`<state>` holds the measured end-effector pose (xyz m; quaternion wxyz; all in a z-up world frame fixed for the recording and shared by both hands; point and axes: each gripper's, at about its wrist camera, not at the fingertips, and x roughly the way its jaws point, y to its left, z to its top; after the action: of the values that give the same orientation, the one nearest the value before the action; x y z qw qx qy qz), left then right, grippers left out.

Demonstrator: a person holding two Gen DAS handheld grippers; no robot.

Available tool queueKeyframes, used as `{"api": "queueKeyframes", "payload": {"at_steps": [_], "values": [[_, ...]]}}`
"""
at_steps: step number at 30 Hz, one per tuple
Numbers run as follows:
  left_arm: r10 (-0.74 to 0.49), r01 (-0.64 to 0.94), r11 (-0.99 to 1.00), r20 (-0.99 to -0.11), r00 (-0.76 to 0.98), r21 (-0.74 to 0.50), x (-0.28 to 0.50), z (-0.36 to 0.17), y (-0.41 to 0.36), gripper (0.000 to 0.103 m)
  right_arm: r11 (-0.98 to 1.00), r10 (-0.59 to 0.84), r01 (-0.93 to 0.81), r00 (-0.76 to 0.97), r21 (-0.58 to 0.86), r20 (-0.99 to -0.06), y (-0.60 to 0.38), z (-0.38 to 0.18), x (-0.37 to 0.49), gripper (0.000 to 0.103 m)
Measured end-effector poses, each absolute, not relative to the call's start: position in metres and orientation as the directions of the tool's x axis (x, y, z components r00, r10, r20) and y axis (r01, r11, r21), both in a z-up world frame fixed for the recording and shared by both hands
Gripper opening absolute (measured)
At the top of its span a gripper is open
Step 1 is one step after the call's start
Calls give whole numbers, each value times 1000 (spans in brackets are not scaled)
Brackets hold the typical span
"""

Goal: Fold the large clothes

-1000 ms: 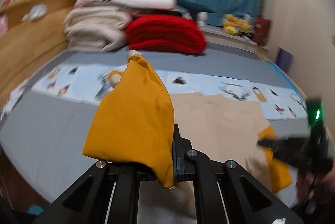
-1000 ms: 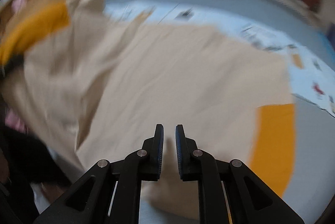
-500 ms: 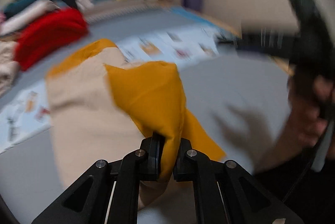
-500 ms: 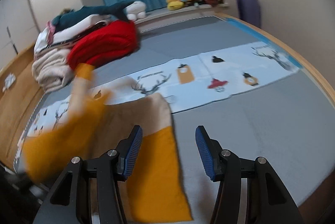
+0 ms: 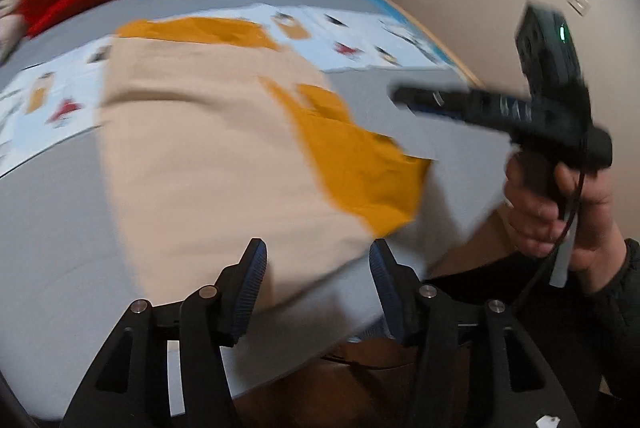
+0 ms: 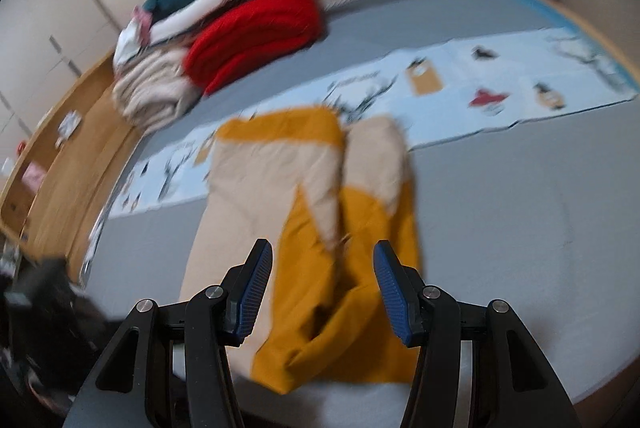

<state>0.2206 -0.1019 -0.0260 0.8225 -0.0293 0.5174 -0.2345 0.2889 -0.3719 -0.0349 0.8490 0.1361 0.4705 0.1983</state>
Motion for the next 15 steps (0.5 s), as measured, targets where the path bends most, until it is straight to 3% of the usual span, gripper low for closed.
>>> {"api": "queueKeyframes", "payload": {"at_steps": [5, 11, 13, 15], "values": [[-228, 250, 960, -868, 441, -125, 219, -36, -55, 50, 905, 424, -238, 407, 354, -809, -339, -62, 282, 54], [-249, 110, 968, -868, 429, -224, 221, -64, -20, 50, 941, 329, -212, 396, 264, -857, -325, -82, 274, 52], [-292, 82, 955, -859, 421, -284, 228, -63, -17, 50, 947, 311, -202, 401, 248, -862, -325, -85, 272, 29], [-286, 87, 957, -857, 428, -275, 224, -61, -13, 50, 952, 296, -197, 408, 233, -864, -325, -86, 271, 20]]}}
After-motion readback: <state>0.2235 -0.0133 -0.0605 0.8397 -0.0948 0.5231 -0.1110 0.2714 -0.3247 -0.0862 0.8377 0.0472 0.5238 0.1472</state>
